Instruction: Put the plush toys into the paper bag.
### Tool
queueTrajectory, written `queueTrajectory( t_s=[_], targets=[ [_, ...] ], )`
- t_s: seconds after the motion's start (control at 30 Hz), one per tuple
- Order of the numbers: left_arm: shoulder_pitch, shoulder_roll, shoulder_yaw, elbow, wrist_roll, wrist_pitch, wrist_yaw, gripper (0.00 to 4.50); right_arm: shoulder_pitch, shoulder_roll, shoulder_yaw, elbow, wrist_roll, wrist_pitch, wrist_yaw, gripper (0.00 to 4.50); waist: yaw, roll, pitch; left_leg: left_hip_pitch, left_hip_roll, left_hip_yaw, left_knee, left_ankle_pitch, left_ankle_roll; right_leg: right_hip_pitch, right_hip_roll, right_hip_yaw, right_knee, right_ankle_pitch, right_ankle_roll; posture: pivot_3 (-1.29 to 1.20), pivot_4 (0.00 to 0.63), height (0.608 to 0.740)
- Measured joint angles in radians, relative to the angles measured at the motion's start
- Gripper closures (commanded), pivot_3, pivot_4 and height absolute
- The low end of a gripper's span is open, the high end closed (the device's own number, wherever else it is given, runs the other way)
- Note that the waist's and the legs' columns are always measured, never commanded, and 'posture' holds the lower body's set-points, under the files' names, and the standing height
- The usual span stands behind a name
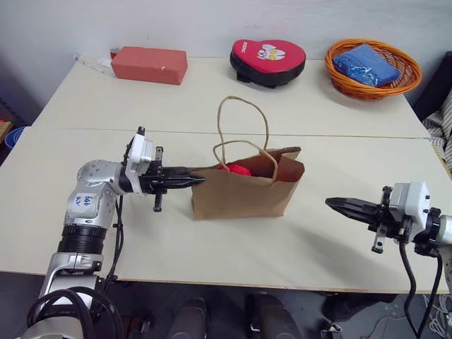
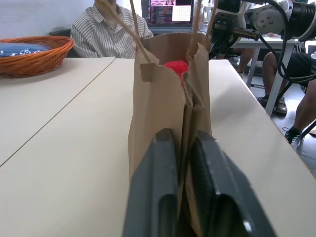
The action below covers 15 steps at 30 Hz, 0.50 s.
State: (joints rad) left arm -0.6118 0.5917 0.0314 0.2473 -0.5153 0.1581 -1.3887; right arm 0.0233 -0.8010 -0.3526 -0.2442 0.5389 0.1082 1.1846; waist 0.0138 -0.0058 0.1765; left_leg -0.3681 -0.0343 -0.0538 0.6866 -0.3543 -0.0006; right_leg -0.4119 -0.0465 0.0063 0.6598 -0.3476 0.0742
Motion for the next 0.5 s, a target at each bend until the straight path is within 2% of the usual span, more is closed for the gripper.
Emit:
queueTrajectory(
  t_s=[0.03,0.13,0.33,0.5],
  targets=[
    [0.010,0.019,0.007,-0.024,0.000,0.009,0.004,2.68,-0.008,0.000,0.001,0.016,0.001,0.000,0.006,4.50,-0.001,0.000,0.000,0.000,0.000,0.000,0.000,0.000,0.000,0.000,0.000,0.000,0.000,0.000,0.000,0.00,0.150,0.740],
    [0.078,0.087,0.052,-0.089,-0.001,0.035,0.038,1.72,-0.035,-0.005,-0.003,0.065,0.008,0.005,0.019,3.95,-0.010,0.000,0.000,0.001,0.000,0.000,-0.001,0.000,0.000,0.000,0.000,0.000,0.000,0.000,0.000,0.00,0.150,0.740],
    [0.279,0.198,0.172,-0.162,0.021,0.041,0.116,0.01,-0.025,-0.057,-0.019,0.127,0.009,-0.043,0.105,2.06,-0.013,0.000,0.000,0.001,0.001,0.000,-0.001,0.000,0.000,0.000,0.000,0.000,-0.001,0.000,0.000,0.00,0.150,0.740],
    [0.479,0.266,0.308,-0.182,0.078,-0.066,0.160,0.00,-0.030,-0.085,-0.044,0.235,-0.012,-0.153,0.178,0.37,-0.013,0.000,0.000,0.001,0.001,0.000,-0.002,0.000,0.000,0.001,-0.001,0.000,-0.001,0.000,0.000,0.00,0.150,0.740]
  ],
)
